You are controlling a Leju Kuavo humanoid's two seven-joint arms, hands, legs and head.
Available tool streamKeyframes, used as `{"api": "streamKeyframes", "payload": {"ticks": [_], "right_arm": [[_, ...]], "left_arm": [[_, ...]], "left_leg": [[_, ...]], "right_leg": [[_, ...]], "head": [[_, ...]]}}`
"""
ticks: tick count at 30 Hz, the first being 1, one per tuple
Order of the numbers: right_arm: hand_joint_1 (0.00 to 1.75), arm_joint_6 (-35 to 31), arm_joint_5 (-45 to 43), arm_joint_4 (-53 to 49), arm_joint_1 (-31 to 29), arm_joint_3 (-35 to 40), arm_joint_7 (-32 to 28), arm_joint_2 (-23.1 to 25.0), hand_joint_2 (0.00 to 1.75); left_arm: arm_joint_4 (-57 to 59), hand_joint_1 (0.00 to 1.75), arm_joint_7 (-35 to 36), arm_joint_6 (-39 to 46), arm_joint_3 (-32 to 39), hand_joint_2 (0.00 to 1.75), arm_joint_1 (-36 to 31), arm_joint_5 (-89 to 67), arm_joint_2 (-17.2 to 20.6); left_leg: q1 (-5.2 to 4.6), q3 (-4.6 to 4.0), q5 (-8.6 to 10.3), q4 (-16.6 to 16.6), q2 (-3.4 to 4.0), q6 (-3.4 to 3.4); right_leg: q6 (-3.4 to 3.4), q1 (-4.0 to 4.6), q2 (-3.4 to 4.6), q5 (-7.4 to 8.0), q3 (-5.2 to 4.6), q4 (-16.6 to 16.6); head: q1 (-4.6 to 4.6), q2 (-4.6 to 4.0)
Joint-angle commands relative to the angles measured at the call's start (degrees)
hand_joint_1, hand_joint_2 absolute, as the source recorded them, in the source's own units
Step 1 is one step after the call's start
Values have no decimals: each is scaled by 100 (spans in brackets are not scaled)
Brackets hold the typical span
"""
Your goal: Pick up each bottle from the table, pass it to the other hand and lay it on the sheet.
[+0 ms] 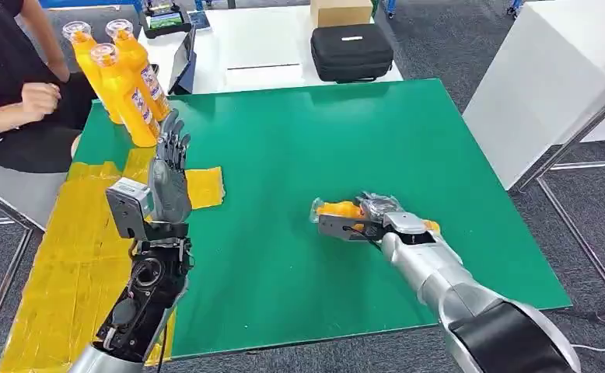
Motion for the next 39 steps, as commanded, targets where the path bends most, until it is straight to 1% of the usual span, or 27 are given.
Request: {"api": "streamKeyframes", "payload": {"ticks": [1, 5, 7, 8, 11, 15, 17, 18, 22, 23, 25, 27, 29, 30, 31, 32, 33, 34, 36, 37, 38, 39], "right_arm": [[0, 87, 51, 10, -73, -7, -105, -155, 0], [0, 116, 445, -82, -82, 258, -104, -277, 0], [0, 108, 673, -215, -78, 405, -74, -414, 0], [0, 55, 713, -265, -57, 417, -92, -466, 175], [0, 7, 813, -488, 79, 413, -221, -607, 175], [0, 299, 719, -676, 167, 350, -555, -750, 175], [0, 333, 711, -712, 220, 341, -581, -790, 175], [0, 333, 711, -712, 220, 341, -581, -790, 175], [0, 353, 820, -754, 304, 449, -581, -842, 175], [0, 352, 816, -761, 322, 447, -589, -852, 175], [0, 347, 819, -785, 344, 456, -599, -866, 175], [0, 347, 819, -785, 344, 456, -599, -866, 175], [0, 347, 819, -785, 344, 456, -599, -866, 175], [0, 358, 819, -789, 330, 455, -598, -863, 175], [0, 358, 819, -789, 330, 455, -598, -863, 175], [0, 358, 819, -789, 330, 455, -598, -863, 175], [0, 358, 819, -789, 330, 455, -598, -863, 175], [0, 358, 819, -789, 330, 455, -598, -863, 175], [0, 367, 837, -872, 352, 493, -618, -898, 175], [0, 374, 838, -911, 357, 512, -637, -928, 175], [0, 350, 813, -944, 359, 498, -642, -936, 175], [0, 260, 791, -1007, 373, 489, -627, -943, 175]], "left_arm": [[278, 0, 27, -33, -66, 0, -209, 19, 29], [254, 0, 13, 2, 59, 0, -217, 1, 58], [263, 0, 20, 5, 188, 0, -226, 11, 19], [265, 0, 25, 3, 222, 0, -210, 13, 13], [216, 0, 33, -16, 308, 0, -106, -8, 25], [139, 0, 41, -2, 407, 0, -112, -46, -19], [116, 0, 56, -5, 425, 0, -114, -65, -32], [116, 0, 56, -5, 425, 0, -114, -65, -32], [114, 0, 59, 12, 467, 0, -93, -91, -8], [104, 0, 57, 18, 478, 0, -79, -94, 0], [86, 0, 53, 27, 500, 0, -47, -97, 17], [86, 0, 53, 27, 500, 0, -47, -97, 17], [86, 0, 53, 27, 500, 0, -47, -97, 17], [77, 0, 53, 27, 502, 0, -48, -97, 16], [77, 0, 53, 27, 502, 0, -48, -97, 16], [77, 0, 53, 27, 502, 0, -48, -97, 16], [77, 0, 53, 27, 502, 0, -48, -97, 16], [77, 0, 53, 27, 502, 0, -48, -97, 16], [-1, 0, 47, 61, 544, 0, 10, -111, 6], [-45, 0, 40, 79, 573, 0, 56, -124, 21], [-66, 0, 38, 88, 590, 0, 77, -129, 24], [-105, 0, 37, 97, 626, 0, 119, -131, 39]], "left_leg": [[2, 18, -7, 1, -3, -11], [2, 11, -5, 2, 1, -8], [1, 10, -3, 1, -1, -7], [4, 14, -7, 5, 0, -10], [1, 12, -4, 0, -3, -7], [3, 26, -15, 4, -1, -13], [1, 8, -6, 1, -11, -8], [2, 19, -11, 3, -9, -12], [3, 9, -7, 2, -8, -10], [4, 21, -12, 3, -7, -13], [4, 9, -5, -1, -12, -8], [4, 27, -14, 2, -3, -13], [5, 12, -6, 0, -9, -8], [7, 40, -21, 6, 0, -18], [5, 17, -7, 1, -11, -9], [6, 30, -13, 4, -9, -13], [3, 12, -3, 0, -16, -7], [4, 21, -7, 3, -13, -10], [3, 10, 1, -1, -17, -6], [5, 31, -10, 4, -10, -15], [2, 14, 4, -2, -20, -3], [3, 22, -1, 1, -17, -6]], "right_leg": [[-5, 5, -20, -13, 24, 0], [-3, 4, -12, -8, 14, 0], [-3, 3, -13, -7, 13, 0], [-4, 7, -17, -11, 20, 1], [-3, 3, -14, -8, 17, -2], [-5, 6, -19, -18, 36, -1], [-3, 3, -17, -9, 16, -1], [-5, 5, -22, -16, 30, -1], [-5, 5, -16, -8, 17, -1], [-7, 8, -21, -14, 30, -2], [-4, 6, -18, -7, 16, -4], [-6, 8, -20, -15, 35, -3], [-3, 7, -18, -7, 19, -5], [-7, 12, -27, -23, 51, -3], [-4, 8, -24, -10, 27, -5], [-6, 10, -30, -17, 41, -5], [-3, 5, -22, -7, 20, -4], [-4, 7, -24, -11, 31, -4], [-3, 3, -20, -5, 19, -6], [-7, 8, -28, -16, 44, -5], [-4, 4, -23, -7, 26, -8], [-6, 5, -27, -12, 36, -6]], "head": [[2, 0], [2, 0], [2, 0], [2, 0], [4, 0], [2, 0], [2, 0], [2, 0], [2, 0], [2, 0], [4, 0], [2, 0], [2, 0], [0, 0], [2, 0], [2, 0], [0, 0], [2, 0], [2, 0], [2, 0], [2, 0], [4, 0]]}}
